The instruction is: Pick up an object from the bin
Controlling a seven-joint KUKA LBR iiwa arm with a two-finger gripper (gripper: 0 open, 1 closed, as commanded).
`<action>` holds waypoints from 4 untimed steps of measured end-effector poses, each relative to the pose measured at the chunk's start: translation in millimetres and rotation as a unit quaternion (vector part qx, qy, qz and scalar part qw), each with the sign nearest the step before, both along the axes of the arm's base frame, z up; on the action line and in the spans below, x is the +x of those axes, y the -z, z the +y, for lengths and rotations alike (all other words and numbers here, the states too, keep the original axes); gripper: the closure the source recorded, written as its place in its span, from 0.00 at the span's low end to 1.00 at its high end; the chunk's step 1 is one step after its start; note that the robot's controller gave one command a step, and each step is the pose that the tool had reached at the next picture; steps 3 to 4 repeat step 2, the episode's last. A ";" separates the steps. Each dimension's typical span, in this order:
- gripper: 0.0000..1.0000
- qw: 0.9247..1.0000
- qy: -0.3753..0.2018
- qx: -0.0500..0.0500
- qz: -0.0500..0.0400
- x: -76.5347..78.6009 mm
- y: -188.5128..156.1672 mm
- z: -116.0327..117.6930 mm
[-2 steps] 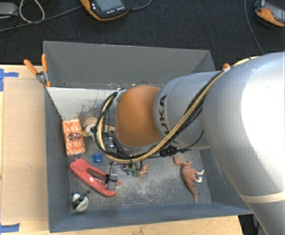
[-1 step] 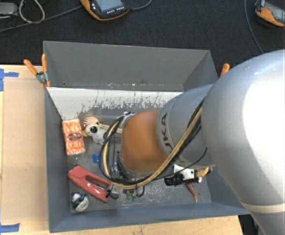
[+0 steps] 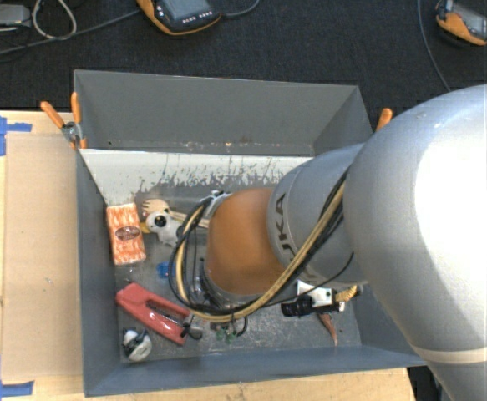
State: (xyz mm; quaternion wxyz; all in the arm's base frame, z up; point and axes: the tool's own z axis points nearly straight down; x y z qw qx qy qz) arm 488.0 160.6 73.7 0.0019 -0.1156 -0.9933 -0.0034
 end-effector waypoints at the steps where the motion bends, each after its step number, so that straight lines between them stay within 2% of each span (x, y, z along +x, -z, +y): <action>1: 1.00 1.000 -0.005 -0.002 0.004 4.7 -70.8 1.9; 2: 1.00 1.000 -0.008 -0.001 0.002 6.6 -142.1 2.9; 4: 1.00 1.000 -0.008 -0.001 0.002 6.6 -142.1 2.9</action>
Offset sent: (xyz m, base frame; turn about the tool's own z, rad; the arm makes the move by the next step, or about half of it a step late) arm 0.0082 0.0060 0.0714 -0.0102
